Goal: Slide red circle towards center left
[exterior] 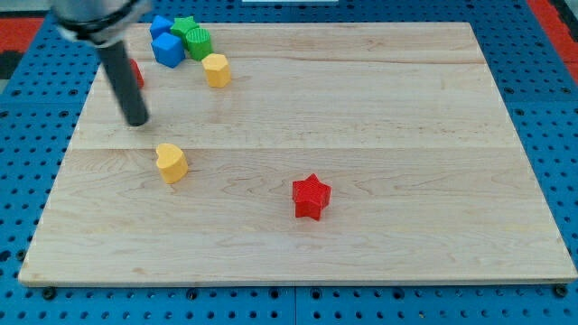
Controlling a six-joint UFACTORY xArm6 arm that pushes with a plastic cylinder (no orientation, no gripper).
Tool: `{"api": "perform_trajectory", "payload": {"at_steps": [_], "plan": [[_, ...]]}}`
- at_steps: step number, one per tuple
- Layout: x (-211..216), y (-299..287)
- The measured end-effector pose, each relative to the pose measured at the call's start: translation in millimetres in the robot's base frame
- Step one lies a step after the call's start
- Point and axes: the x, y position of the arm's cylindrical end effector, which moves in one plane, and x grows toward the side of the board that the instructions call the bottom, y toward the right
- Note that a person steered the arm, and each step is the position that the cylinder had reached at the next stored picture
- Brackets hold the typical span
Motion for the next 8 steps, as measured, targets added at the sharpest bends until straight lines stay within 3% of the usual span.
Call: {"api": "perform_trajectory", "payload": {"at_steps": [1,2,3,4,5,7,8], "plan": [[65.5,14.6],[68.1,78.1],[54.5,58.2],[12.8,19.6],[-17.9,-81.1],[-110.2,-81.1],[-103.4,-29.0]]}}
